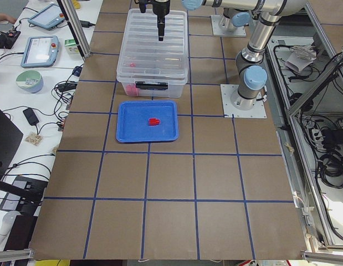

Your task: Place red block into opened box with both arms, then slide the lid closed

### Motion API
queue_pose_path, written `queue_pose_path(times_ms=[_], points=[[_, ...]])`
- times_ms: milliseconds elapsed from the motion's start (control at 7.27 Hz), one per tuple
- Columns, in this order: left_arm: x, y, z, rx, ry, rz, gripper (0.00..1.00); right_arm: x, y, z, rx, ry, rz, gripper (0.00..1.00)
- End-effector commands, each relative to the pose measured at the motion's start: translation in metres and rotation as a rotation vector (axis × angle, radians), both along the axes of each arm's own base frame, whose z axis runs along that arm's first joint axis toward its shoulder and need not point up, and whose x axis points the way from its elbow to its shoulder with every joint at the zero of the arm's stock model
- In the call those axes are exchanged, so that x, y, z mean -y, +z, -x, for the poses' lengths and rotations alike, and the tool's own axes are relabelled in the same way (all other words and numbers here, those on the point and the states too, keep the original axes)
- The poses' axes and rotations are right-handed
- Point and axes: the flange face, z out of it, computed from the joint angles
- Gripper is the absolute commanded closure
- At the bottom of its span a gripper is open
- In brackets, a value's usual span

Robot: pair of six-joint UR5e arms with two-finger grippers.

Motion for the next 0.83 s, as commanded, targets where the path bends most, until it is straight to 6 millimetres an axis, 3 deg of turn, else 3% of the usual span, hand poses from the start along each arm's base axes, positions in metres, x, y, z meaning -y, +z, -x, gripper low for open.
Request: queue_pose_path(times_ms=[0, 275, 550, 688], points=[[0.003, 0.003, -0.001, 0.002, 0.004, 0.004, 0.00, 0.000, 0.000, 0.001, -0.004, -0.001, 0.001, 0.00], [0.002, 0.001, 0.000, 0.000, 0.003, 0.000, 0.00, 0.006, 0.002, 0.009, -0.010, -0.006, 0.006, 0.00], [0.000, -0.001, 0.000, -0.001, 0.003, -0.002, 0.00, 0.018, 0.007, 0.048, -0.011, 0.002, 0.017, 0.00], [0.000, -0.002, 0.000, -0.001, 0.003, -0.005, 0.00, 0.020, -0.003, 0.056, -0.013, -0.003, 0.006, 0.00]])
